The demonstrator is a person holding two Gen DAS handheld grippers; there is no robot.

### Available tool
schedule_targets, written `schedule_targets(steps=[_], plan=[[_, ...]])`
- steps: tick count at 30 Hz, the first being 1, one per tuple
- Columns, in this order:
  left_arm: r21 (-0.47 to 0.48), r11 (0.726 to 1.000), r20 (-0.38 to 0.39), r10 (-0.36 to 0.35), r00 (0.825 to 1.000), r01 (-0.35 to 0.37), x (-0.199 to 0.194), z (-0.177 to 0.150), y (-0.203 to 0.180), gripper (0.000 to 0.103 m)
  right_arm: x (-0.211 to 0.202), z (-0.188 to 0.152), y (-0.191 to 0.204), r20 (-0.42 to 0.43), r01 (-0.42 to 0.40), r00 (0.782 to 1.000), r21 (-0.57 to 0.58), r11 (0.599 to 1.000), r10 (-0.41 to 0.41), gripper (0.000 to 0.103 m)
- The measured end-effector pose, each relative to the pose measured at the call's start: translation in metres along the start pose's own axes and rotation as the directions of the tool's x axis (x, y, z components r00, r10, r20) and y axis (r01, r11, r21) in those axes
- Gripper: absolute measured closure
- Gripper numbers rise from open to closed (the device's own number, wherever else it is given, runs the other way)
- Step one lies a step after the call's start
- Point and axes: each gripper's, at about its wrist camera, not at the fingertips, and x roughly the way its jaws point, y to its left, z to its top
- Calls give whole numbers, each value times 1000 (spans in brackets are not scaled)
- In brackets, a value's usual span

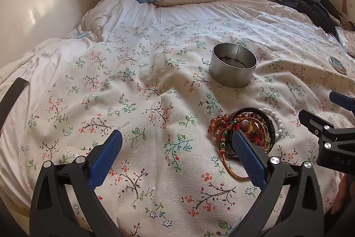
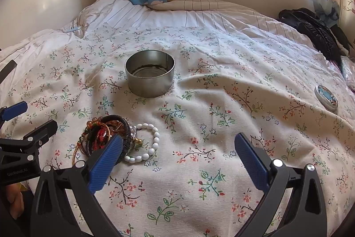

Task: Organize jewelry
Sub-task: 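Move both tools toward the jewelry pile beside the silver tin, then close the left gripper on the red string and bead jewelry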

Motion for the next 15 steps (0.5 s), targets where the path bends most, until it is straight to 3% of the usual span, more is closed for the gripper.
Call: schedule_targets(steps=[15], plan=[[0,1000,-1,-3,1000,3,0,0,0,7,-4,-1,4,21,-7,1000,-10,1000,8,6]])
